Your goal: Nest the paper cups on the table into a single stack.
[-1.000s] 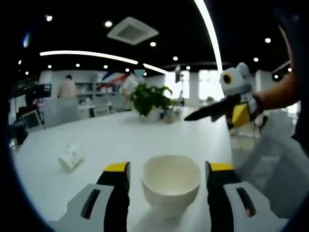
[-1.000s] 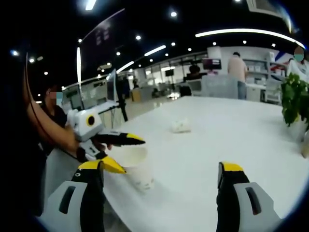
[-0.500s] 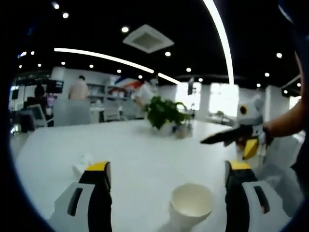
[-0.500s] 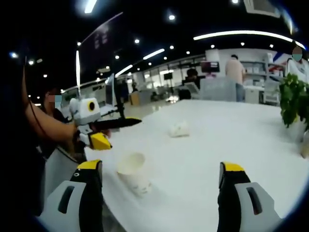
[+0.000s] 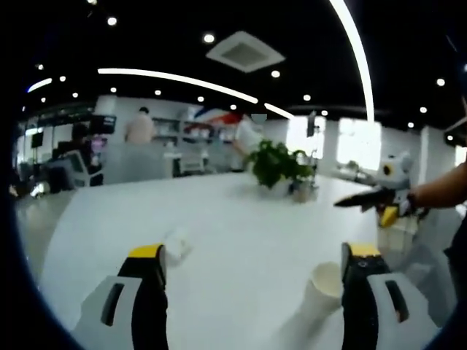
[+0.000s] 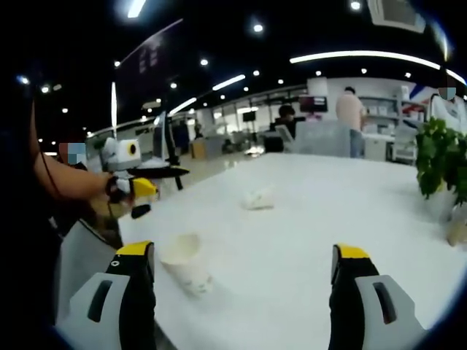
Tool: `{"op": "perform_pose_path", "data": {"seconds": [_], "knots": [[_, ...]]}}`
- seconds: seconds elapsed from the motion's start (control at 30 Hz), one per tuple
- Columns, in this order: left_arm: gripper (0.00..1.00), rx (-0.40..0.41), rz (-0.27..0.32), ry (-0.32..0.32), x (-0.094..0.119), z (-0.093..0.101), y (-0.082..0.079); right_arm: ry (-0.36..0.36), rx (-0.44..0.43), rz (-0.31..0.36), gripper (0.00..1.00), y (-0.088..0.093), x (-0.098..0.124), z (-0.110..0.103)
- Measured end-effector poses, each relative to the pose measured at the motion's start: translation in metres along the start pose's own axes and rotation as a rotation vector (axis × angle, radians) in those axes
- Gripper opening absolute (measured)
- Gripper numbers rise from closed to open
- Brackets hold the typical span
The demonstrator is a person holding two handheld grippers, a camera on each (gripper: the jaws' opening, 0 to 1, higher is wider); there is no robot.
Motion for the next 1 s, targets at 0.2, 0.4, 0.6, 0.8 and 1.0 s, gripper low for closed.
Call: {"op": "perform_pose_path", "data": {"seconds": [0.2,0.4,0.6,0.8,1.0], "knots": [[0.99,-0.002,-0.035,-0.031,0.021,-0.012,0.005,0.008,0.005,-0.002,1.00,0.000,-0.002,0.008],[0.99,-0.009,-0.059,-0.068,0.038,-0.024,0.017,0.022,0.009,-0.007,1.00,0.004,-0.006,0.020],[0.99,-0.008,-0.090,-0.109,0.055,-0.028,0.023,0.036,0.012,-0.020,1.00,0.012,-0.009,0.029],[0.99,-0.005,-0.104,-0.131,0.059,-0.028,0.022,0.039,0.009,-0.020,1.00,0.011,-0.012,0.034],[0.99,-0.004,-0.138,-0.146,0.060,-0.032,0.023,0.040,0.007,-0.023,1.00,0.011,-0.014,0.038]]}}
Point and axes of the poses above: the point that each gripper's makers call its tool centre point, and the gripper's own axes: x roughly backward along the fingers, z roughly to its right, y roughly out of its underside, the point moved 4 cm from there along x, roughly backward along the fingers, and after that the axes turned 8 degrees about y, right-handed, at the moved point
